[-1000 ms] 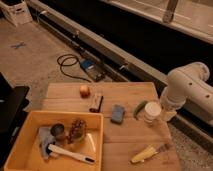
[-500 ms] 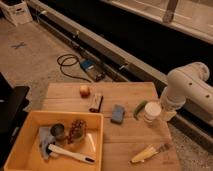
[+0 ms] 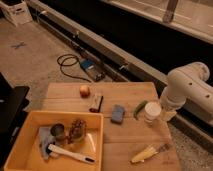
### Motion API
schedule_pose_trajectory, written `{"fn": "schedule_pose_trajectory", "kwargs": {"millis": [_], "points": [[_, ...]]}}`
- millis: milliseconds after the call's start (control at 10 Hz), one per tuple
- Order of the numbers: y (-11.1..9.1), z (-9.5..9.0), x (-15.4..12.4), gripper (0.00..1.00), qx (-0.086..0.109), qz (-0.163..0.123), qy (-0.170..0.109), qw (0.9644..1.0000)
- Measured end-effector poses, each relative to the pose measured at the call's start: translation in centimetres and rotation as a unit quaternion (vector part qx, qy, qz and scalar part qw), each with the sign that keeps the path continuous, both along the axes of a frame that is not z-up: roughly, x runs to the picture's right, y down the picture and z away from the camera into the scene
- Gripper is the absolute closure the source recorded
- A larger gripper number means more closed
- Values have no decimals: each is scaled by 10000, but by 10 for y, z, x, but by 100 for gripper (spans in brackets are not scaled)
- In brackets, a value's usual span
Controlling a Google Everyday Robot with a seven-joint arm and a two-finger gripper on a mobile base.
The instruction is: Place sponge in paper cup
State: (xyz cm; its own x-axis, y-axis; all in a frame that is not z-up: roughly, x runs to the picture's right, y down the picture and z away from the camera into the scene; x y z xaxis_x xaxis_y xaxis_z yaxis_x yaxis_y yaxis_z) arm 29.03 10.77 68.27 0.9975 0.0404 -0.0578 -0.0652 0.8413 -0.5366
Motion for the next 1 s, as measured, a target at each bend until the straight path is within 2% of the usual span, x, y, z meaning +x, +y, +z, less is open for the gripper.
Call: {"fn": "schedule_pose_trajectory", "kwargs": {"millis": [600, 700, 800, 1000], "points": [[-1, -1, 1, 35, 21, -51, 25, 10000], [-6, -1, -1, 35, 87, -217, 6, 9997], [-15, 0, -8, 35, 133, -426, -124, 9989], [-44, 10, -38, 35, 227, -1048, -509, 9929]]}}
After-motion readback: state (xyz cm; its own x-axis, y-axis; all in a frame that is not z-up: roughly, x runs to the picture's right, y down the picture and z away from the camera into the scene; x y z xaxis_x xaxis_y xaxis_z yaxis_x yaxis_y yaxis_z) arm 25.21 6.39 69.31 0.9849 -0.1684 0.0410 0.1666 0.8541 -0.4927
